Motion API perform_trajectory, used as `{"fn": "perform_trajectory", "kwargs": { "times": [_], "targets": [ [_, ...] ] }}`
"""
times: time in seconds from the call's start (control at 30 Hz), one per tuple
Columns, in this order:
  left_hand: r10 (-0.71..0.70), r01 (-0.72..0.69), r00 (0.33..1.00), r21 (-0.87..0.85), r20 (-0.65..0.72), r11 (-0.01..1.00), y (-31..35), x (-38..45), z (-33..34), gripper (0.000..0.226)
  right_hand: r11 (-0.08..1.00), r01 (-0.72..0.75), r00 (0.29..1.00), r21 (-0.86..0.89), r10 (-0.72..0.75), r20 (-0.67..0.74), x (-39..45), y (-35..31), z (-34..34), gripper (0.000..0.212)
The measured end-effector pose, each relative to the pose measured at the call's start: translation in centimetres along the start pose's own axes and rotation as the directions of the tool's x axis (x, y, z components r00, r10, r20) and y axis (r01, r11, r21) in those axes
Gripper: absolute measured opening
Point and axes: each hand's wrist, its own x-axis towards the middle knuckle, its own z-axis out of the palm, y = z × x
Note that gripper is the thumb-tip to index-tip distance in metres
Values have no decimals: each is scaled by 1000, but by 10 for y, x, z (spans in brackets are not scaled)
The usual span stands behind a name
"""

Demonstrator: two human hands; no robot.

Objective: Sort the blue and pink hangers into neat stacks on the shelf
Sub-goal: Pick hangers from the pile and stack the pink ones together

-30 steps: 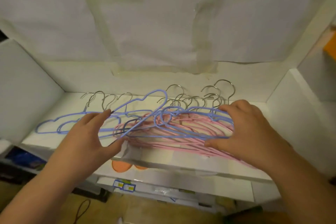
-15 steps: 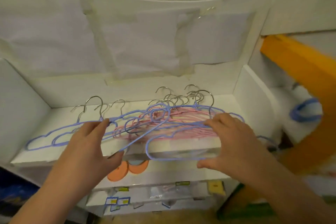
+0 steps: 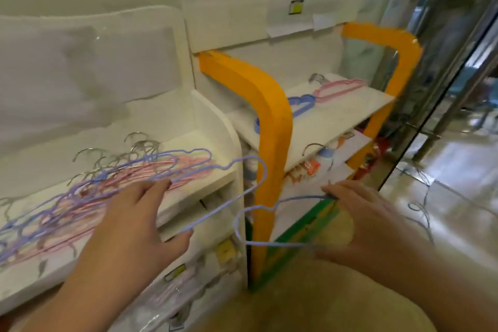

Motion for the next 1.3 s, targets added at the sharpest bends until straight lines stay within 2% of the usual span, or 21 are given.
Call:
{"fn": "perform_trajectory", "kwargs": {
  "times": [0.17, 0.23, 0.3, 0.4, 0.6, 0.8, 0.97, 1.13, 1.23, 1.3],
  "targets": [
    [203, -202, 979, -22, 37, 979, 100, 28, 22, 85, 985, -171, 981, 27, 173, -88, -32, 88, -28, 106],
    [245, -242, 966, -43, 78, 969, 143, 41, 39, 87, 971, -234, 968, 43, 236, -83, -39, 131, -38, 100],
    [274, -268, 957, -76, 91, 960, 188, 57, 59, 88, 960, -273, 958, 56, 277, -70, -44, 178, -48, 105],
    [280, -265, 955, -142, 99, 954, 257, 82, 85, 89, 962, -269, 960, 51, 272, -71, -47, 248, -64, 114],
    [222, -211, 970, -112, 99, 971, 342, 120, 122, 88, 963, -269, 958, 32, 271, -92, -26, 343, -97, 105],
    [119, -109, 987, -92, 111, 990, 360, 154, 141, 86, 985, -150, 980, 87, 159, -118, 46, 380, -105, 107],
    [35, -21, 993, -123, 109, 992, 345, 213, 160, 95, 993, -91, 993, 72, 96, -62, 137, 387, -104, 96],
    [-47, 58, 993, -108, 104, 992, 327, 293, 182, 58, 998, -14, 999, 61, 16, -37, 238, 396, -101, 108],
    [-84, 87, 992, -25, 92, 996, 305, 339, 195, 69, 996, 37, 999, 77, -34, -35, 294, 393, -100, 102],
    [-125, 125, 987, 13, 104, 992, 290, 361, 202, 69, 992, 88, 996, 92, -88, -3, 325, 387, -99, 98]
  ]
}}
